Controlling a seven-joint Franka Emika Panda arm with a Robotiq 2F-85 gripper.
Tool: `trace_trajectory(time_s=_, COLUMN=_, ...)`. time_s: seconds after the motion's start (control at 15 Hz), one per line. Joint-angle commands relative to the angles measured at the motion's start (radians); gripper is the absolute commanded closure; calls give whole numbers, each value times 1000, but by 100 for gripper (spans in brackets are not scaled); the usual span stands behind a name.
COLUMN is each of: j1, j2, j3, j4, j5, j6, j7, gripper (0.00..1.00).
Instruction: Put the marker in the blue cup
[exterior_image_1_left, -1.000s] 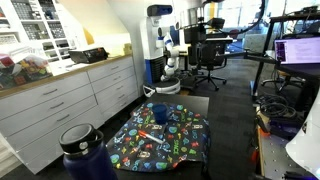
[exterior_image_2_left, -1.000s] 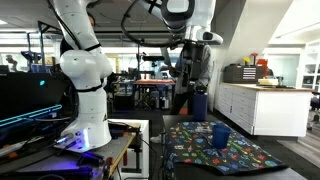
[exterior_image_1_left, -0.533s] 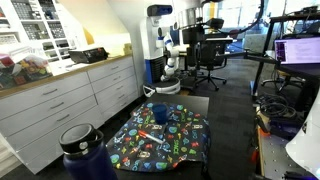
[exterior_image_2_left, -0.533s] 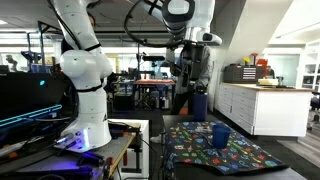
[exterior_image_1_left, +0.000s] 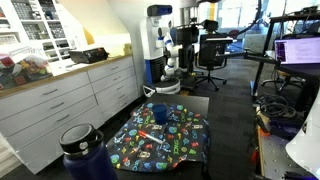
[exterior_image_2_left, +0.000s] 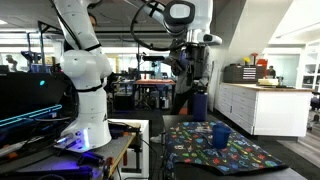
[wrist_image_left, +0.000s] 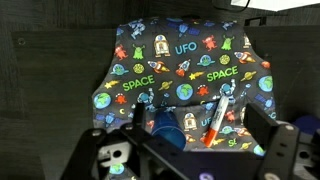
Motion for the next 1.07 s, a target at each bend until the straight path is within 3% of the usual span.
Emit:
trace_trajectory(time_s=0.0, j1=19, j2=38, j3=33, j4=22, j5=21, j6=43, j7=54, gripper=0)
trace_trajectory(time_s=1.0, j1=75, j2=198, j3=183, j4=110, j5=-13, j6=160, j7=396, gripper=0)
